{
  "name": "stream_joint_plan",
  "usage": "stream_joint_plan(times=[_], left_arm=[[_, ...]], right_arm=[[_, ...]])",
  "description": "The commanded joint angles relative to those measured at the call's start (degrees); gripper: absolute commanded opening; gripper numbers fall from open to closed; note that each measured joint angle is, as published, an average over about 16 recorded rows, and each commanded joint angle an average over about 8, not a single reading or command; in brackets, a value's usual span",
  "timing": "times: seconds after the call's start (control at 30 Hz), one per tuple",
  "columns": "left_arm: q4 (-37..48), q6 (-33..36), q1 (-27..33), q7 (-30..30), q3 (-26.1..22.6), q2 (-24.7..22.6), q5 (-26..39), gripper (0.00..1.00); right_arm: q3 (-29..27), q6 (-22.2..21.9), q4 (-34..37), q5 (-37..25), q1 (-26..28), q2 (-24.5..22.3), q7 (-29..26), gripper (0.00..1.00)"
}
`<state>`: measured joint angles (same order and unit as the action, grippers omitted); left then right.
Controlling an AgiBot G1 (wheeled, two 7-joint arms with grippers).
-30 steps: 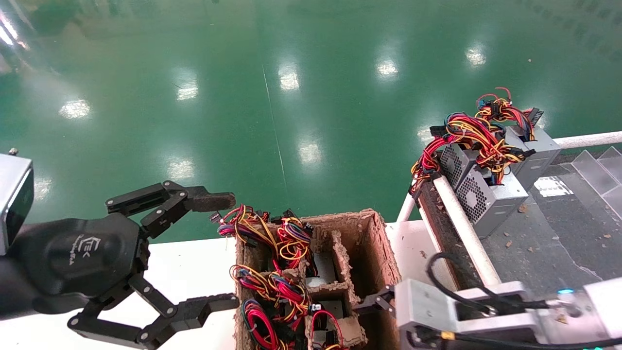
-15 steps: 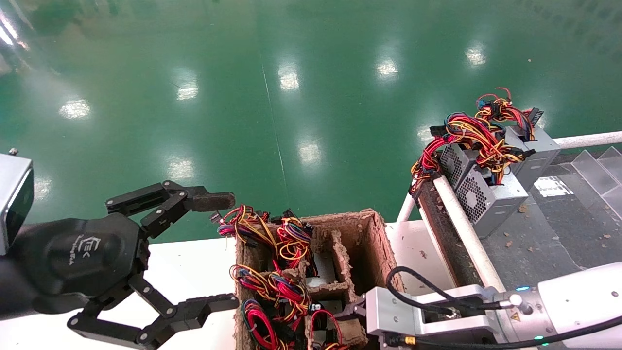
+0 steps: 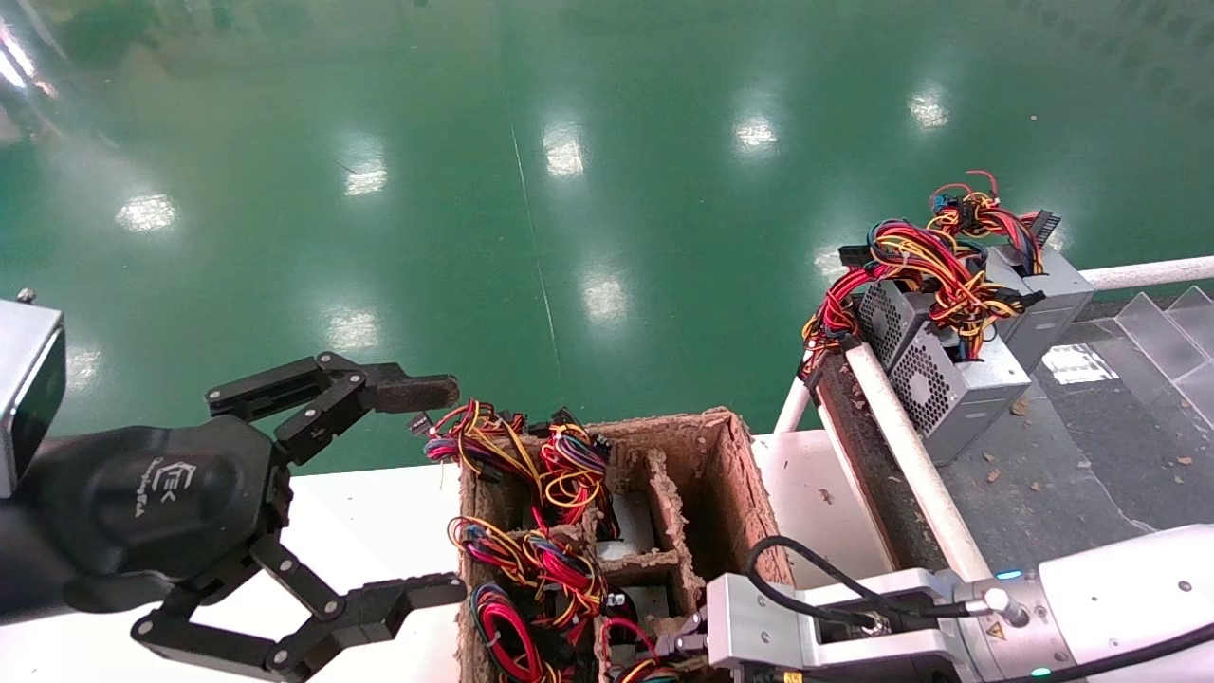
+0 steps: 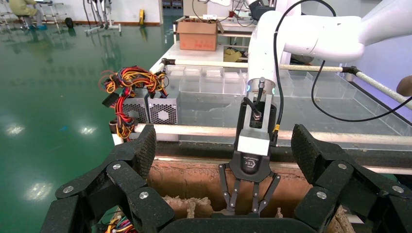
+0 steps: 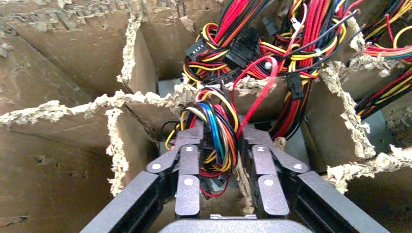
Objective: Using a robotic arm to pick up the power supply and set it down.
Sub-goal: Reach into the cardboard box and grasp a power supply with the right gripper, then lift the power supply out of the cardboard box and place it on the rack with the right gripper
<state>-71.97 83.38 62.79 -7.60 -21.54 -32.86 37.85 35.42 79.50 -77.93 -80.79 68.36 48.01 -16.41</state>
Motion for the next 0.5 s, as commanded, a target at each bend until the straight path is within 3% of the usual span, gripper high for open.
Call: stream_joint_plan(times=[0.03,0.3,0.5], left_arm=[[0.0,0.0,0.0,0.0,0.0,0.0,0.0,1.0],[0.0,0.0,0.0,0.0,0.0,0.0,0.0,1.0],[0.0,0.0,0.0,0.0,-0.01,0.0,0.0,1.0]], right_arm=[[-0.02,0.07,-0.02,0.15,-0.16,-0.09,0.21,0.0],[-2.17,1.47,-0.13,4.98,-0.37,-1.87,2.41,0.0],[-5.3,5.5,-0.11,13.49,0.42,-4.4,5.21,0.0]])
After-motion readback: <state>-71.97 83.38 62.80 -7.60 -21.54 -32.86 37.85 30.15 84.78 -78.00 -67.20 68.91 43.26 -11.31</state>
